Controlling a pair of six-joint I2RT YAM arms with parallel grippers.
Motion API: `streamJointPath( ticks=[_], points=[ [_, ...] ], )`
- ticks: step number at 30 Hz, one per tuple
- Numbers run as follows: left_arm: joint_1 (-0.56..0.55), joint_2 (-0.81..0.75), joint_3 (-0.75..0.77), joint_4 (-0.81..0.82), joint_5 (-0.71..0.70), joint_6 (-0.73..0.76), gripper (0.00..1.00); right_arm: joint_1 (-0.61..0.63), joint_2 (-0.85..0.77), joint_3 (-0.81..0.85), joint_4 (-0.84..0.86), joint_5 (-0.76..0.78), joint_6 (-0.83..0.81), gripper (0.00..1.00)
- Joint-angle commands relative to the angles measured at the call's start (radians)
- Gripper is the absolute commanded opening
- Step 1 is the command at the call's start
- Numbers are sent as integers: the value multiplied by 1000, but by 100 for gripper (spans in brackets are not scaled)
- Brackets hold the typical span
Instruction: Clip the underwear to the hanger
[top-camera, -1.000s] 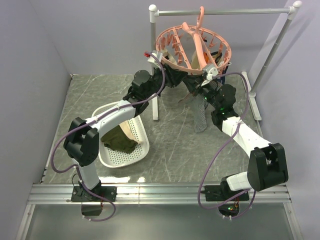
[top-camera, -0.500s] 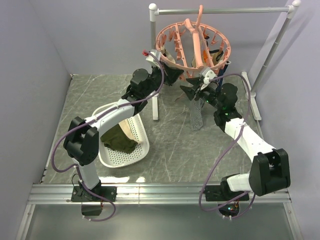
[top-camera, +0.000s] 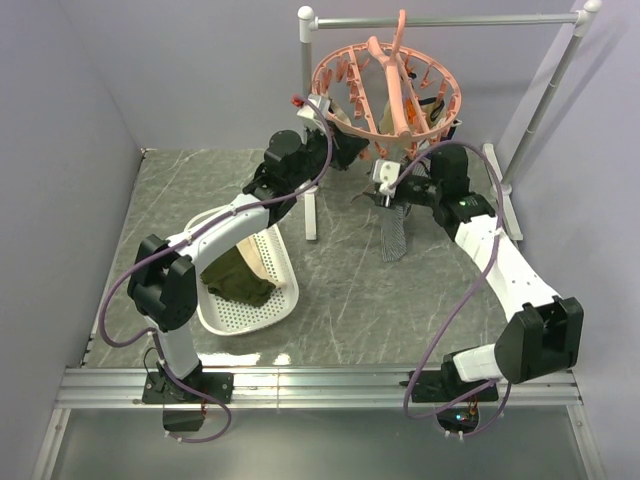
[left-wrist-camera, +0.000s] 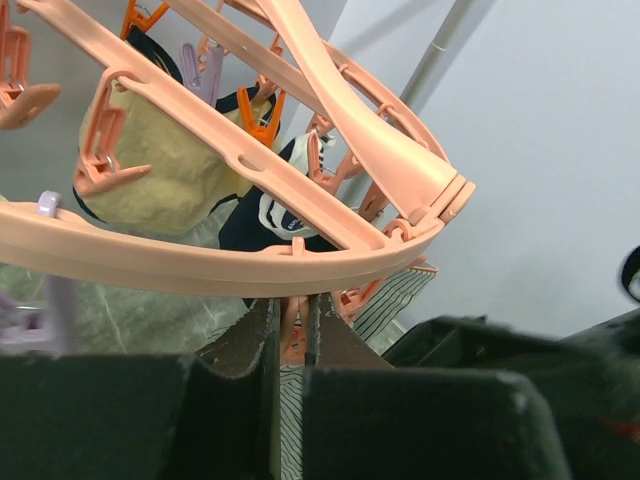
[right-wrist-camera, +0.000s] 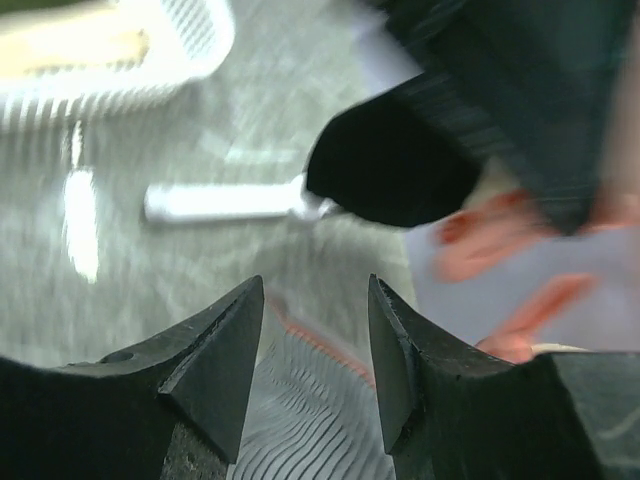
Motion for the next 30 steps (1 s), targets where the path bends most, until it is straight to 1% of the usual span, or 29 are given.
streamJointPath(
  ticks=[1, 4, 13, 17, 20, 25, 30],
  points=[
    [-7, -1, 67, -14, -23, 23, 0, 8, 31, 53, -294, -11, -341, 54],
    [-11, 5, 79, -31, -23, 23, 0, 24, 46, 62, -370, 47, -449, 54],
    [-17, 10, 91, -57, -24, 26, 0, 84, 118, 111, -384, 212, -570, 61],
    [-17, 13, 102, -88, -26, 31, 0, 115, 150, 128, -381, 303, -612, 68],
    [-20, 10, 111, -100, -31, 37, 0, 132, 170, 139, -365, 377, -633, 69],
    [-29, 5, 131, -143, -44, 63, 0, 164, 212, 205, -413, 469, -656, 69],
    [-47, -1, 139, -155, -54, 91, 0, 192, 262, 246, -425, 577, -670, 70]
  ],
)
